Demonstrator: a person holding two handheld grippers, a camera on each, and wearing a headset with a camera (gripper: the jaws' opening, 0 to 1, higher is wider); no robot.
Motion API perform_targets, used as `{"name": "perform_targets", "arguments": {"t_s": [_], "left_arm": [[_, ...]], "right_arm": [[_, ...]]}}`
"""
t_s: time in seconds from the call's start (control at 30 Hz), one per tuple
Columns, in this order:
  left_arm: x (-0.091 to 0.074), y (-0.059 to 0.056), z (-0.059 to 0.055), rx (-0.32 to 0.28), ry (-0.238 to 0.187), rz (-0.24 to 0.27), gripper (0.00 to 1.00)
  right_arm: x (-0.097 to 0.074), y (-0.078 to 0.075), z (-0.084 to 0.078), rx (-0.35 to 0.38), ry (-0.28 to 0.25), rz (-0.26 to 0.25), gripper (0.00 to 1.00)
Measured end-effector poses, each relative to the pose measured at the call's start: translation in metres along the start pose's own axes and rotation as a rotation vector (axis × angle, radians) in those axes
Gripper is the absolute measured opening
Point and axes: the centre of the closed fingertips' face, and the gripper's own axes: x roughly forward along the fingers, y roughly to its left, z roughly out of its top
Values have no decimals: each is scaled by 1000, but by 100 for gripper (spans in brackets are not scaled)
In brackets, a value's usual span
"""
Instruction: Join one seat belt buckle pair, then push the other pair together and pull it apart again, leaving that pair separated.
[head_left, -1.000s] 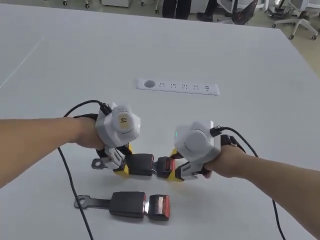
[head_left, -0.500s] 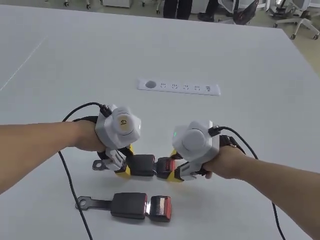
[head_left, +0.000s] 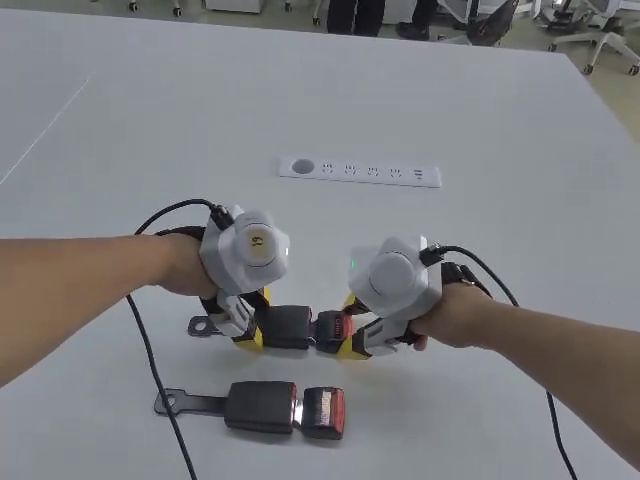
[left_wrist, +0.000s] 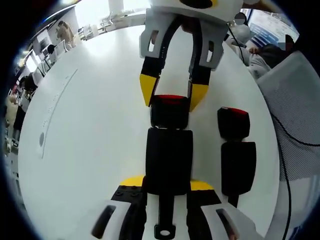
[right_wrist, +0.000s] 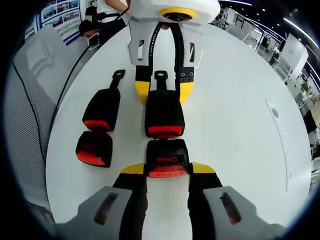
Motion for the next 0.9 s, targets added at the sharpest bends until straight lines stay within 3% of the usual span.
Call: {"name": "perform_targets", "arguments": {"t_s": [0.2,0.37,0.6,0.9], "left_arm": [[-1,1,-2,0,15,1,29],[-1,0,-1,0,13,6,30],[0,2,-2,7,52,11,30],[-1,-1,-1,-13,37,19,30]], "right_arm": [[-2,1,0,-10,5,10,28],[-6,-2,-11,-34,38,8,29],[-9,-3,-14,-41,36,11,29],[-11,-2,-14,-28,26,6,29]]}}
